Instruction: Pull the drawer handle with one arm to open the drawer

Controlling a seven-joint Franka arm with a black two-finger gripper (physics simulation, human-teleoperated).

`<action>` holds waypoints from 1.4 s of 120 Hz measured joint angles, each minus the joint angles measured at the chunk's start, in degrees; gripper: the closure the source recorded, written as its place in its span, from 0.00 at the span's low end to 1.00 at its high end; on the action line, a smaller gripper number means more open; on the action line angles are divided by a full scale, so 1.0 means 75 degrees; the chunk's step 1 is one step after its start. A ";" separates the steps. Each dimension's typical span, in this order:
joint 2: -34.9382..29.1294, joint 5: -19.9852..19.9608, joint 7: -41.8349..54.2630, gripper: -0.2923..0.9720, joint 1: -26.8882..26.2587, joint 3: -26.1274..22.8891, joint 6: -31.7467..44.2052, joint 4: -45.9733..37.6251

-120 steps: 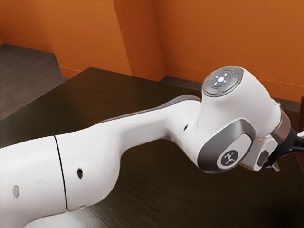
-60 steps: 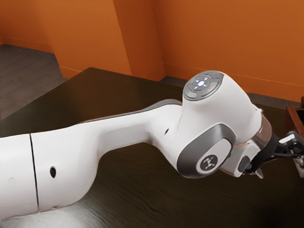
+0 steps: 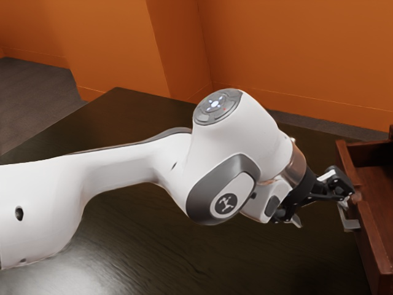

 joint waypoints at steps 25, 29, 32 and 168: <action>-0.0544 0.0006 0.0003 0.27 -0.0073 0.0125 0.0000 -0.0548; -0.0592 0.0007 0.0005 0.26 -0.0094 0.0177 0.0000 -0.0616; -0.0616 0.0008 0.0007 0.24 -0.0098 0.0203 0.0000 -0.0667; -0.3149 0.0631 -0.0139 0.27 -0.2731 0.3163 -0.0685 -0.0786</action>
